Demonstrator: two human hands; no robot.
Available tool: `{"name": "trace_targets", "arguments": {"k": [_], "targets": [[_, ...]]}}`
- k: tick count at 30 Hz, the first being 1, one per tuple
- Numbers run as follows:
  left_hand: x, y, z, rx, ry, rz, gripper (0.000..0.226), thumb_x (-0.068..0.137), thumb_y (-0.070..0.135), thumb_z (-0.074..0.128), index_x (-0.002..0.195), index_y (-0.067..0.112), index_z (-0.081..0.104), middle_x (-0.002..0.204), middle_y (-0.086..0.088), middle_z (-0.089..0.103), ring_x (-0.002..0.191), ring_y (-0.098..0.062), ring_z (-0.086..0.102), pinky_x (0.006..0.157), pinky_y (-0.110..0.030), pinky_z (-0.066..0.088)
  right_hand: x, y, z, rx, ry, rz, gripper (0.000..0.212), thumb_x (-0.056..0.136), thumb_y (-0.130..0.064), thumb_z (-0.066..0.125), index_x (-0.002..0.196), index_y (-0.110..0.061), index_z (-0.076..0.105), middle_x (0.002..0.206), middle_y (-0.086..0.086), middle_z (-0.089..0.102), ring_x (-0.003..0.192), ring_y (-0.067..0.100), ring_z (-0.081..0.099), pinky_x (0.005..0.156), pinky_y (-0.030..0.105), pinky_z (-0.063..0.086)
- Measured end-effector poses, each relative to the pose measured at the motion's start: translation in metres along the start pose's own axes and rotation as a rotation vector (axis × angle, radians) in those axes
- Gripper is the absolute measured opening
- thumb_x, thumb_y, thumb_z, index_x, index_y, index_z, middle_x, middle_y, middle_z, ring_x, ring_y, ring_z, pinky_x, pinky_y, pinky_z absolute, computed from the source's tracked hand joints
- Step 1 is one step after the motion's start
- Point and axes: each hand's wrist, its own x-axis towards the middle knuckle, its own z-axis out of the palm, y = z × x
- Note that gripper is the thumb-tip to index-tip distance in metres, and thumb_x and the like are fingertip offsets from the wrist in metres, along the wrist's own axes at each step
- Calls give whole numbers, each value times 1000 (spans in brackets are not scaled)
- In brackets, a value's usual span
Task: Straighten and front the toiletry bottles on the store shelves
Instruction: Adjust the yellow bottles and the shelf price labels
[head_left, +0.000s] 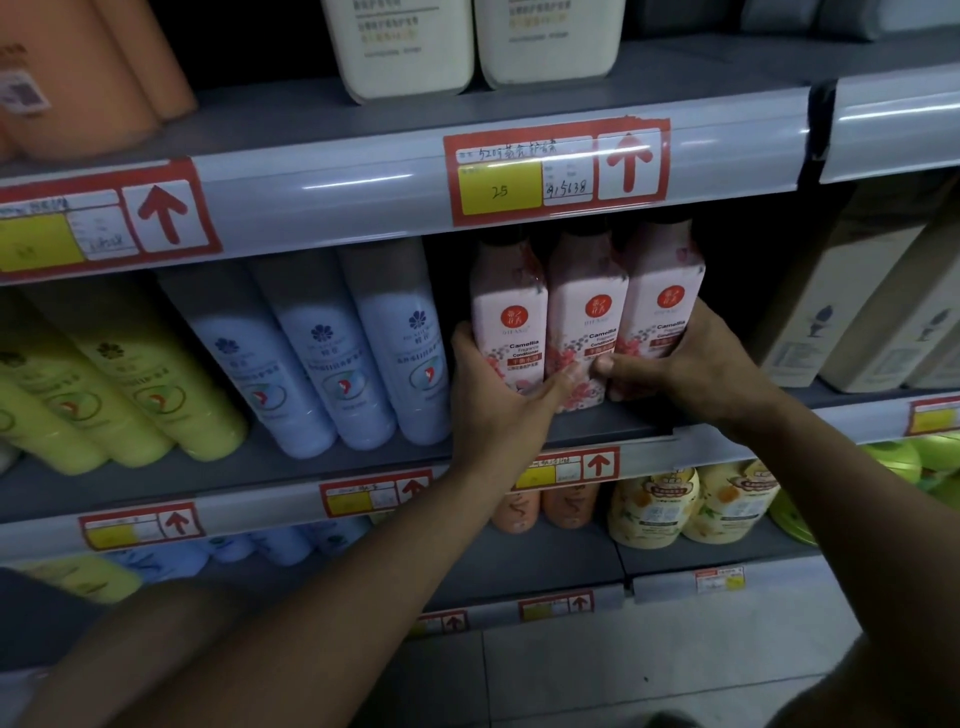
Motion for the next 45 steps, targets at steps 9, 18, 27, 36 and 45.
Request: {"name": "trace_targets", "arguments": {"k": [9, 18, 27, 36, 45], "targets": [[3, -8, -3, 46, 7, 6, 63, 77, 26, 92, 121, 29, 48, 105, 24, 65, 91, 26, 59, 74, 1, 48, 2, 6, 3, 57, 12, 9, 61, 72, -18, 92, 123, -9, 61, 108, 3, 78, 90, 22, 78, 74, 45, 66], [4, -15, -3, 98, 22, 29, 61, 81, 26, 88, 128, 23, 49, 102, 29, 61, 86, 30, 56, 72, 3, 45, 3, 4, 6, 103, 3, -6, 59, 74, -12, 91, 124, -6, 60, 107, 3, 78, 90, 23, 78, 71, 43, 66], [4, -15, -2, 102, 46, 32, 60, 83, 26, 87, 131, 18, 52, 111, 19, 68, 98, 12, 65, 76, -2, 50, 5, 8, 5, 38, 3, -14, 57, 75, -19, 91, 122, -10, 62, 107, 3, 78, 88, 21, 78, 73, 46, 66], [6, -16, -5, 109, -10, 22, 58, 88, 23, 82, 134, 13, 48, 115, 13, 66, 87, 23, 59, 71, 1, 47, 2, 9, 8, 25, 30, -7, 61, 73, -27, 91, 124, -10, 62, 108, 3, 78, 88, 25, 78, 73, 50, 65], [4, -11, -6, 134, -34, -4, 63, 87, 24, 83, 137, 16, 44, 119, 14, 65, 88, 22, 57, 72, 2, 46, 3, 6, 7, -73, 73, 50, 84, 69, -38, 94, 131, -14, 42, 116, -6, 69, 101, 14, 74, 83, 42, 64]]}}
